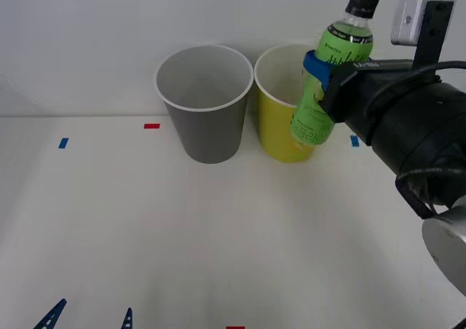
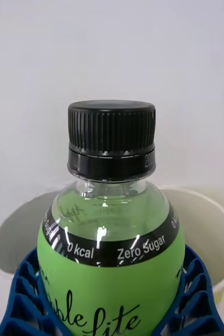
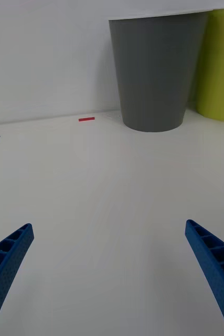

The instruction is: Put cans in the gray bin and PET bottles in the light green bin.

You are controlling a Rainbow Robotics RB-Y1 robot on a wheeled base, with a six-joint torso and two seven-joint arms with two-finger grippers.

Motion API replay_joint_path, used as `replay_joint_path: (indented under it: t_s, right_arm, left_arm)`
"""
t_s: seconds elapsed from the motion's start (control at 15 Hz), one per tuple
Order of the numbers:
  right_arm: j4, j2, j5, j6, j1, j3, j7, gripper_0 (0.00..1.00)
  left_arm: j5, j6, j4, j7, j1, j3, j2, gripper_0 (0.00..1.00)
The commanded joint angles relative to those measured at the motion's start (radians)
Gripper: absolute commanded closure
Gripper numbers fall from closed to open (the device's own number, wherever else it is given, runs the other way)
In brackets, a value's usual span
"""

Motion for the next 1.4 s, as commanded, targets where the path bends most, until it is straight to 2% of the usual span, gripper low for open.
replay_joint_path:
  t_s: [0.07, 0.33, 1.0, 1.4]
  right_arm:
    - [0.0, 0.033, -0.014, 0.144, -0.184, -0.051, 0.006, 1.0]
    - [0.084, 0.009, -0.075, 0.066, -0.26, -0.098, 0.025, 1.0]
    - [0.498, -0.046, -0.061, -0.328, -0.341, -0.106, 0.099, 1.0]
    - [0.623, -0.045, -0.05, -0.39, -0.347, -0.103, 0.142, 1.0]
  left_arm:
    - [0.0, 0.0, 0.0, 0.0, 0.0, 0.0, 0.0, 0.0]
    - [0.0, 0.0, 0.0, 0.0, 0.0, 0.0, 0.0, 0.0]
    - [0.0, 0.0, 0.0, 0.0, 0.0, 0.0, 0.0, 0.0]
    - [0.0, 0.0, 0.0, 0.0, 0.0, 0.0, 0.0, 0.0]
